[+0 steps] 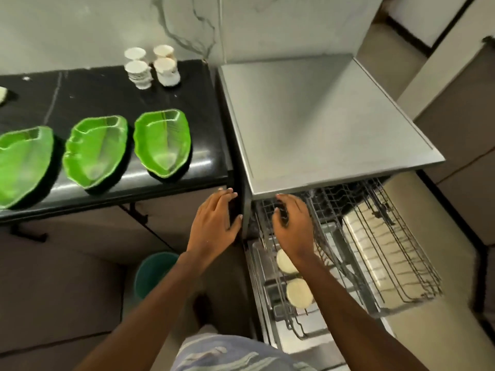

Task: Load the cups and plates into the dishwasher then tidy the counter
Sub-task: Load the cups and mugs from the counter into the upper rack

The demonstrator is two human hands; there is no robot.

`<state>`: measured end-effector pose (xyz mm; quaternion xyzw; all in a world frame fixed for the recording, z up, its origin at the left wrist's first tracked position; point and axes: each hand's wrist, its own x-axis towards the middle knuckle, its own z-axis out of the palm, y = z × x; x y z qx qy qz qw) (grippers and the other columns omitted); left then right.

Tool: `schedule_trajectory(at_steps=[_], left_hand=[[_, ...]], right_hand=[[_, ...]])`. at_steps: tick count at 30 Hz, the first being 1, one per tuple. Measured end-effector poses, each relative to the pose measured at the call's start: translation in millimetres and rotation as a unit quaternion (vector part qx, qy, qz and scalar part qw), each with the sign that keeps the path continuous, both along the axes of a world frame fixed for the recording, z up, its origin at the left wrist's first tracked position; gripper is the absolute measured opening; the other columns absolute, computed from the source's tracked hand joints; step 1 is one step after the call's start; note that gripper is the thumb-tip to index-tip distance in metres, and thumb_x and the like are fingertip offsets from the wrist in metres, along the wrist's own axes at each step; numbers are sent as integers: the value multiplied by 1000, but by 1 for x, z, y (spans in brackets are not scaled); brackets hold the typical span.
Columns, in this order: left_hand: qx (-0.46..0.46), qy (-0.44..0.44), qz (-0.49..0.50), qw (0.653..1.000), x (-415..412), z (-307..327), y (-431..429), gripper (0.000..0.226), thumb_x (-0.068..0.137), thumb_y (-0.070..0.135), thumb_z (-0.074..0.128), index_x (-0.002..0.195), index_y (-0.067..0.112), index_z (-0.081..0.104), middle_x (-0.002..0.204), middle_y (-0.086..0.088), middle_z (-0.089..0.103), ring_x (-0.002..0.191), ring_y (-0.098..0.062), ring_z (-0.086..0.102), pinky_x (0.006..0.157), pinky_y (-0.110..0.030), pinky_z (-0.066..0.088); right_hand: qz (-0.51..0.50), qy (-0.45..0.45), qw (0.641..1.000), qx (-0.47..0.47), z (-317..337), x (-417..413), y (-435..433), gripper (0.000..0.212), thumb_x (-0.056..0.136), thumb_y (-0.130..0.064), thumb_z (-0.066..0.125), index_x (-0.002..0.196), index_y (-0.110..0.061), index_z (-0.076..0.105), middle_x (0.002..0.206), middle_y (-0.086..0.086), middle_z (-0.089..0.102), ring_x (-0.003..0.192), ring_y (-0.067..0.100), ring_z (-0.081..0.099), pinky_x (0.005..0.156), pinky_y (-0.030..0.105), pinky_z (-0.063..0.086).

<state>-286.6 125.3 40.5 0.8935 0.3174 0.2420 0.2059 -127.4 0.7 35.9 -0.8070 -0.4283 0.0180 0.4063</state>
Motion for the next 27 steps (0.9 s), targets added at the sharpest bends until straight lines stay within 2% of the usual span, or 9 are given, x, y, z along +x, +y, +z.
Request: schedule_trajectory(at_steps=[2,5,9,15,20,24,27], left_hand=[[13,-26,20,999,-9,12,27,52,81,28,68,128,12,54,135,-3,54,130,-21,46,106,-39,40],[33,-56,40,997,-18,31,71,53,81,30,69,128,13,53,131,-2,56,125,-20,50,104,-35,40],[46,-54,63,996,-34,52,137,55,83,34,68,131,15,49,131,-2,55,123,-21,50,101,-35,43],[67,-41,77,994,-50,70,231,59,80,36,70,131,14,50,132,-4,55,123,-23,51,100,-37,44],[54,-45,85,994,-49,74,283,61,81,42,64,132,12,49,132,-3,55,125,-22,49,101,-40,43],[24,-50,112,992,-43,75,317,67,82,39,69,136,7,46,133,-7,53,126,-24,48,105,-38,40],[-21,-51,138,989,-33,75,346,70,82,39,70,138,8,42,136,-8,50,127,-24,46,105,-36,38]], right_hand=[[12,2,1000,23,10,-8,32,33,88,-9,61,121,-9,61,119,4,61,114,12,51,100,10,33],[33,-23,997,59,23,-18,81,32,87,-7,61,119,-8,62,118,4,61,113,14,52,102,18,39],[28,-37,996,76,33,-33,152,31,86,-8,61,117,-6,63,116,7,63,110,20,56,101,16,35],[40,-40,994,96,50,-50,250,33,86,-9,62,118,-6,63,117,6,63,112,18,56,102,11,33],[57,-40,993,95,63,-51,304,34,86,-8,62,120,-6,62,119,4,62,114,17,56,102,10,32],[66,-34,994,82,67,-43,339,37,86,-10,62,123,-8,60,122,3,61,116,14,53,102,6,29],[75,-23,994,72,66,-31,372,40,86,-13,62,126,-9,58,124,3,59,119,14,52,104,17,37]])
